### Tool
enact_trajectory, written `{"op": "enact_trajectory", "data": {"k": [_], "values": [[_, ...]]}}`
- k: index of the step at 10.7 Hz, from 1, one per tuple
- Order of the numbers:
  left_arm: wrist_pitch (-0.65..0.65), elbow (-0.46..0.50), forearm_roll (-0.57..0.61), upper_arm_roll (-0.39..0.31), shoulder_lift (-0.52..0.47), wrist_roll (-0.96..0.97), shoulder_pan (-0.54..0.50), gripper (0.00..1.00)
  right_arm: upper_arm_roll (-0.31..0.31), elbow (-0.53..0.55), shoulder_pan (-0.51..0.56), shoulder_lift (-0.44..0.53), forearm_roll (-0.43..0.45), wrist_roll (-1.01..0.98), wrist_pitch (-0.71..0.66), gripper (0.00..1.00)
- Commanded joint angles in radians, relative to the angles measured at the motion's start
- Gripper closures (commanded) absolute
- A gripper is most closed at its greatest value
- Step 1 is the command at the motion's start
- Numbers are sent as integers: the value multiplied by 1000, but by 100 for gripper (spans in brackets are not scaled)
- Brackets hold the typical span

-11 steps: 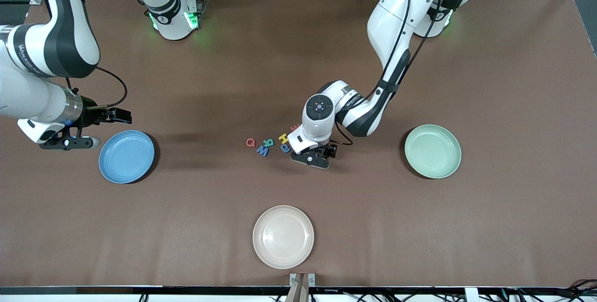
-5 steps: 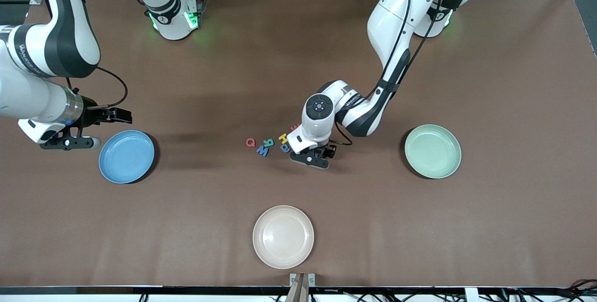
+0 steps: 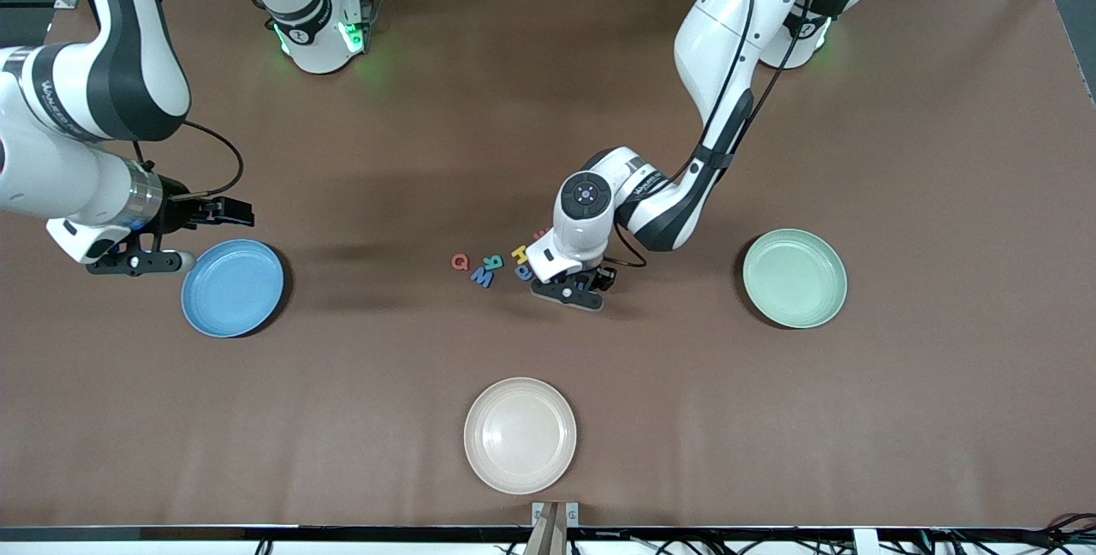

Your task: Sort uppercase to blue plate, lowercase to green plate

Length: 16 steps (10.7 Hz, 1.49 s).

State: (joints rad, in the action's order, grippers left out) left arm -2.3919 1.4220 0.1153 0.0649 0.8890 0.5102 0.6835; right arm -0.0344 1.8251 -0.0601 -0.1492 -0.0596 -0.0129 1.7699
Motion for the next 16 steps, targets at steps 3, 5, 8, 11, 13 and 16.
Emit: {"op": "enact_trajectory", "data": {"k": [3,5,8,11,13,16], "values": [[-9,-3,-8,-5,10,-7,5,47,-2,0,-23,7,-17,11,2,0],[-9,-3,-9,-5,10,-6,5,54,-2,-1,-29,7,-19,13,0,0],[-9,-3,-9,-5,10,-6,5,62,-2,-1,-62,8,-55,89,-1,0],[-7,-6,-9,-5,8,-9,5,70,-4,-3,-95,8,-55,138,5,0],[-7,-8,-6,-5,1,-9,5,76,-4,-1,-121,8,-54,177,11,0],[37,-9,-5,-8,-19,-50,-2,84,-4,0,-153,4,-48,237,17,0]]}}
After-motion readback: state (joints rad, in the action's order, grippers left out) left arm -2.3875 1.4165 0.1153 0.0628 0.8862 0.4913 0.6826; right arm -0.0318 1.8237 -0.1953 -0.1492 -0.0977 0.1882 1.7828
